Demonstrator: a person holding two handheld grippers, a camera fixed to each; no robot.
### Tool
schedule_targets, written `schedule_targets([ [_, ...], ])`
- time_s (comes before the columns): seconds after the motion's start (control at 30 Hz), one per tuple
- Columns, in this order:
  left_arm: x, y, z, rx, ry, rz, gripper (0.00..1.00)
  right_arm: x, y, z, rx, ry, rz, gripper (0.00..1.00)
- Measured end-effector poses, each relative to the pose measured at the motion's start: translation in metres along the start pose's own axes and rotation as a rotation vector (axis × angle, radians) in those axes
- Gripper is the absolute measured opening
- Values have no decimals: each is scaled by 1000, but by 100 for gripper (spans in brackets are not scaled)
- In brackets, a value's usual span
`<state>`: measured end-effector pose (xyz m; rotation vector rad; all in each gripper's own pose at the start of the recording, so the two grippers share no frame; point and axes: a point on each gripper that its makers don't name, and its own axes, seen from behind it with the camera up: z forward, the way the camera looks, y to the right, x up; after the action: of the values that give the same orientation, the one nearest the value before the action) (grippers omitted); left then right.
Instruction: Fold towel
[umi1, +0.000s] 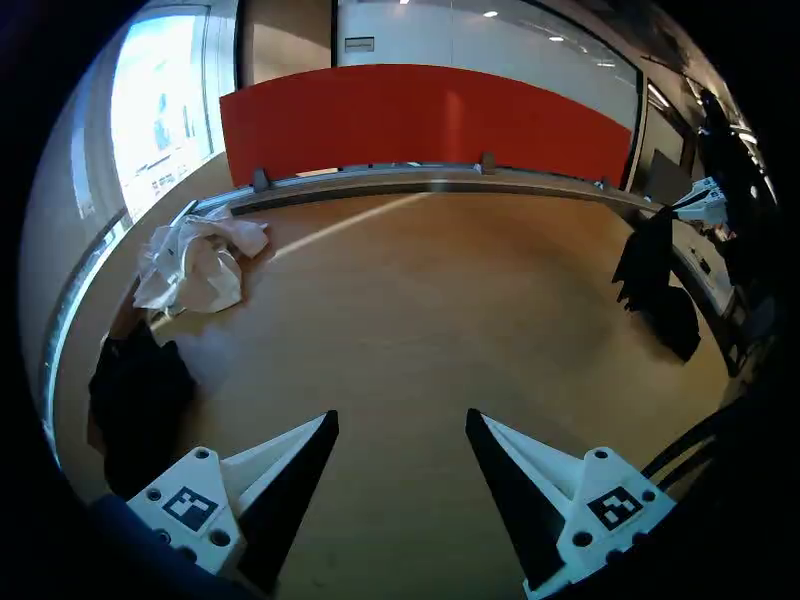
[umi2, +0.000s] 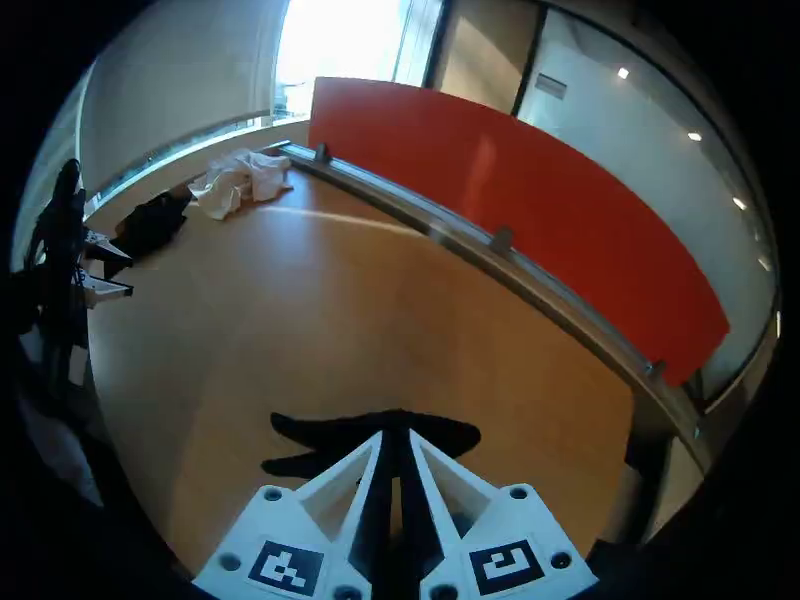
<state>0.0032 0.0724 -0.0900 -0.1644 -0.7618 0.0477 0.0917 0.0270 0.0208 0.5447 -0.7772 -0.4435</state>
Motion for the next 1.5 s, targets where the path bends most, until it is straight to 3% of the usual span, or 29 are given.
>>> schedule_targets([
  [0.4,10,27,7,-16,-7,31,95,-39,60,-25,-69,-32,45,4],
  [0.7,17,44,10,-33,-6,54,95,-70,79,-43,-100,-54,83,4],
  [1.0,18,53,11,-47,-13,71,95,-110,86,-60,-126,-86,135,4],
  [1.5,18,55,8,-52,-13,93,95,-163,69,-69,-155,-122,181,4],
])
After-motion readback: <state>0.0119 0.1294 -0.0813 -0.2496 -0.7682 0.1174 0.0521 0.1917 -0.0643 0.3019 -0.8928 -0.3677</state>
